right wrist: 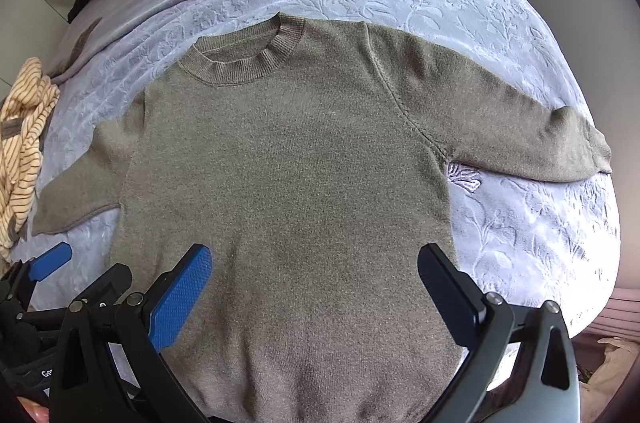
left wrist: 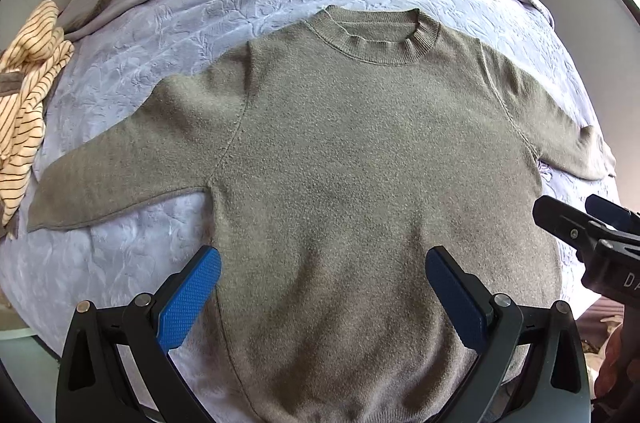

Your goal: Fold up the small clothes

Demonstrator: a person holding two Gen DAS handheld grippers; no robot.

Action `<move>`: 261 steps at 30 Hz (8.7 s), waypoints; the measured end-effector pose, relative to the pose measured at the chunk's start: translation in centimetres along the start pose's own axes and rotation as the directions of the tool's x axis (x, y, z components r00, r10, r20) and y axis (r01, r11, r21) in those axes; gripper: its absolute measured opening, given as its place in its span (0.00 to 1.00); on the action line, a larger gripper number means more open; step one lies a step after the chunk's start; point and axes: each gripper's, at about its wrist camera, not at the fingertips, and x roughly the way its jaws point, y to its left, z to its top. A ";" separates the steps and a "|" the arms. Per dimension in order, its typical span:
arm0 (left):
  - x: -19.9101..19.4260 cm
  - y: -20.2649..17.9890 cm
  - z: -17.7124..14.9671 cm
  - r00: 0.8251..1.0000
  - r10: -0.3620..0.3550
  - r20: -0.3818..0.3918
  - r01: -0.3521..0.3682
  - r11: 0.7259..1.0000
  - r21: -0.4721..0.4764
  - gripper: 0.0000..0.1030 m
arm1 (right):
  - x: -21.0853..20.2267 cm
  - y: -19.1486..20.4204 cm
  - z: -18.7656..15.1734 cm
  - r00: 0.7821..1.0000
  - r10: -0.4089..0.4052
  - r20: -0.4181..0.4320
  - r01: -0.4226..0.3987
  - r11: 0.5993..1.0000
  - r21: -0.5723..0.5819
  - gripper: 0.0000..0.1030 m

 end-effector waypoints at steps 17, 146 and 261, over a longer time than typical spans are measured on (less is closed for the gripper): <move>2.9 21.2 -1.1 0.978 -0.074 0.196 0.151 0.898 -0.413 0.99 | 1.6 10.9 0.4 0.997 0.081 -0.002 -0.080 0.976 -0.203 1.00; 8.4 6.8 3.3 0.996 0.066 0.056 -0.060 0.993 -0.099 0.80 | 9.3 -13.6 4.0 0.974 0.223 0.040 -0.227 0.945 0.236 0.58; 10.5 12.5 2.2 0.993 0.092 0.079 -0.069 0.963 -0.259 0.80 | 9.7 9.2 11.0 0.827 0.560 0.057 -0.532 0.810 -0.247 0.07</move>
